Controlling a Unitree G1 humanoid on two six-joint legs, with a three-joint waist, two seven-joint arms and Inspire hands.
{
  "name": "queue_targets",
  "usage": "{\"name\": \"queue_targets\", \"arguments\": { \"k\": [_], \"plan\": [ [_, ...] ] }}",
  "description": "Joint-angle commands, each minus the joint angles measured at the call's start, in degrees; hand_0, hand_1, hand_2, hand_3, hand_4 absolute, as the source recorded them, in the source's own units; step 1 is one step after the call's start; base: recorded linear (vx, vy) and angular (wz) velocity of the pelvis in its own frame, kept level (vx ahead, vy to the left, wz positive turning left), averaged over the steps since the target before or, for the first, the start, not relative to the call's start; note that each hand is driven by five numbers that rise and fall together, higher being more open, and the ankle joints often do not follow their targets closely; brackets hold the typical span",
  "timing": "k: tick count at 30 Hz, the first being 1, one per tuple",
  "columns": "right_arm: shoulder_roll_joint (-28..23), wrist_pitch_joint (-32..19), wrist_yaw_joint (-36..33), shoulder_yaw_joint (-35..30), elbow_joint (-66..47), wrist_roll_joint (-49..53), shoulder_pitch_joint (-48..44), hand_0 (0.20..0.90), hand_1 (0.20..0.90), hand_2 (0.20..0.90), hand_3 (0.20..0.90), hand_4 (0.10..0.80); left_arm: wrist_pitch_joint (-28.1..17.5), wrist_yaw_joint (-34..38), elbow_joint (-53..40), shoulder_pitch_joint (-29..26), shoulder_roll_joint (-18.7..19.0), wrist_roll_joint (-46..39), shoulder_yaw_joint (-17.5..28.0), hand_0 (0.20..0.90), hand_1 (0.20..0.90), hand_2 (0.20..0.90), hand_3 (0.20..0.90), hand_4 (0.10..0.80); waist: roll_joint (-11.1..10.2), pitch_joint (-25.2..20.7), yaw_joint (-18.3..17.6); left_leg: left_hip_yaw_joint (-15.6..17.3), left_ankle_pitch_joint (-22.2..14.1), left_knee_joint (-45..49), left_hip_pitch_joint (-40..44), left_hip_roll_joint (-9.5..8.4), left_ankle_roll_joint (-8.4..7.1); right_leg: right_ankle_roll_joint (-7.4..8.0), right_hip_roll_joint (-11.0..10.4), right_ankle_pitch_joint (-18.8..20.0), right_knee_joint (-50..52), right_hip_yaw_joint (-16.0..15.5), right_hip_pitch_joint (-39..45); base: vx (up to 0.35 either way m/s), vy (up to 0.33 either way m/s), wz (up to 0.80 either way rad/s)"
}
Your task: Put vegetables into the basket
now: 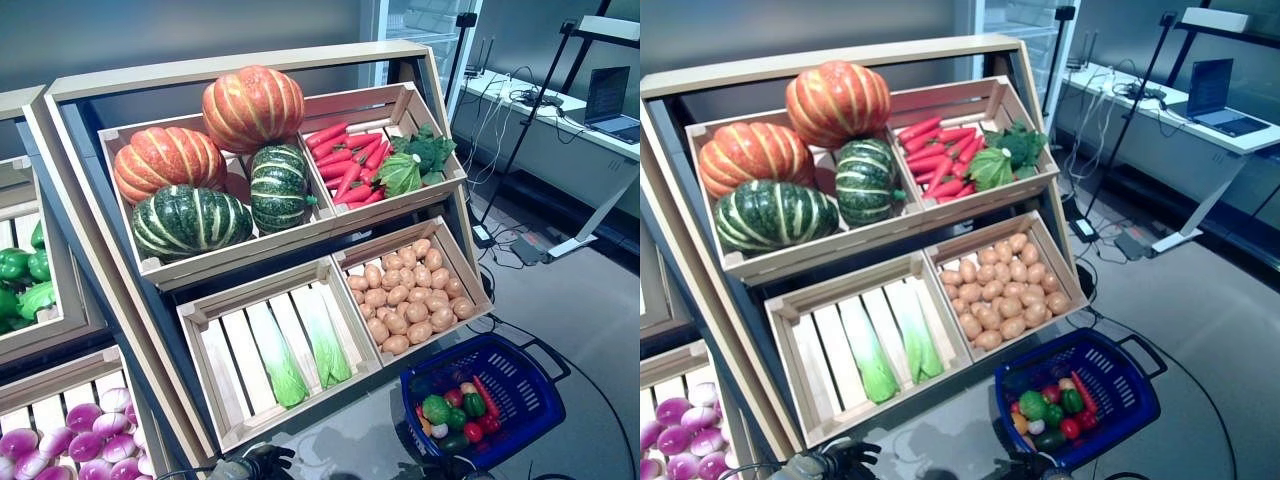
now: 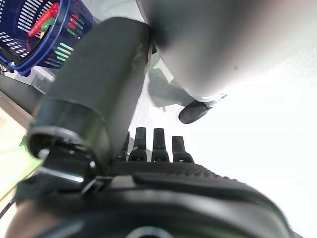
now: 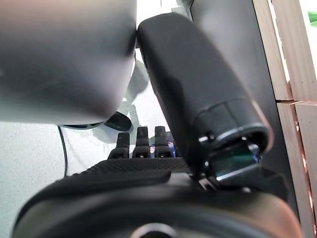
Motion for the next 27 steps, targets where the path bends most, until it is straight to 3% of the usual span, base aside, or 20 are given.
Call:
{"name": "queue_targets", "arguments": {
  "k": [1,6,12,14,19,23,27],
  "plan": [
    [0.3,-1.0,1.7,1.8,1.6,-0.3,-5.7,0.900,0.900,0.900,0.900,0.800,-2.5,0.2,2.0,-5.3,0.3,0.3,0.1,0.900,0.900,0.900,0.900,0.800,-1.6,1.7,0.2,-3.1,-2.1,0.5,0.4,1.64,-2.08,2.62,-2.4,-1.9,0.3,0.1,4.7,0.000,0.000,0.00],
    [0.2,-0.7,1.7,2.1,1.4,0.1,-6.0,0.900,0.900,0.900,0.900,0.800,-6.4,-0.6,1.1,-5.8,0.7,3.1,-0.6,0.900,0.900,0.900,0.900,0.800,-1.5,1.8,0.0,-3.1,-2.1,0.5,0.4,1.59,-2.14,2.61,-2.4,-1.9,0.3,0.3,4.7,0.000,0.000,0.00],
    [-1.1,0.3,1.9,3.3,-0.4,0.9,-6.1,0.900,0.900,0.900,0.900,0.800,-6.9,-5.0,-9.2,-7.9,3.4,1.0,-2.7,0.900,0.900,0.900,0.900,0.800,-1.1,2.3,-0.4,-2.7,-2.1,0.5,0.4,1.48,-2.23,2.73,-2.4,-1.9,0.3,0.9,4.4,0.000,0.000,0.00],
    [-1.8,1.2,1.9,3.4,-1.7,1.1,-6.1,0.900,0.900,0.900,0.900,0.800,-4.0,-8.6,-17.2,-8.5,5.4,-2.7,-3.8,0.900,0.900,0.900,0.900,0.800,-0.9,2.4,-0.3,-2.7,-2.0,0.5,0.3,1.48,-2.22,2.78,-2.4,-1.7,0.3,1.0,4.3,0.000,0.000,0.00],
    [-2.8,1.3,2.0,2.6,-2.6,1.0,-5.3,0.900,0.900,0.900,0.900,0.800,-3.0,-14.7,-36.0,-9.9,11.5,-4.9,-5.4,0.900,0.900,0.900,0.900,0.800,-0.2,2.5,0.1,-2.9,-2.0,0.5,0.0,1.47,-2.22,2.96,-2.6,-1.5,0.3,0.6,4.1,0.000,0.000,0.00],
    [-3.1,0.0,2.1,1.8,-2.2,0.2,-3.8,0.900,0.900,0.900,0.900,0.800,-2.2,-21.9,-49.4,-11.5,17.1,-6.9,-3.0,0.900,0.900,0.900,0.900,0.800,0.4,2.0,0.2,-3.0,-2.0,0.5,-0.5,1.49,-2.19,3.21,-2.8,-1.6,0.3,0.5,3.8,0.000,0.000,0.00],
    [-3.3,-1.1,2.2,1.3,-1.5,0.0,-2.6,0.900,0.900,0.900,0.900,0.800,-1.9,-23.9,-59.5,-13.7,22.8,-6.3,-0.6,0.900,0.900,0.900,0.900,0.800,0.6,1.4,0.4,-3.0,-2.0,0.5,-0.8,1.56,-2.24,3.37,-2.9,-1.7,0.3,0.3,3.7,0.000,0.000,0.00]
  ]
}}
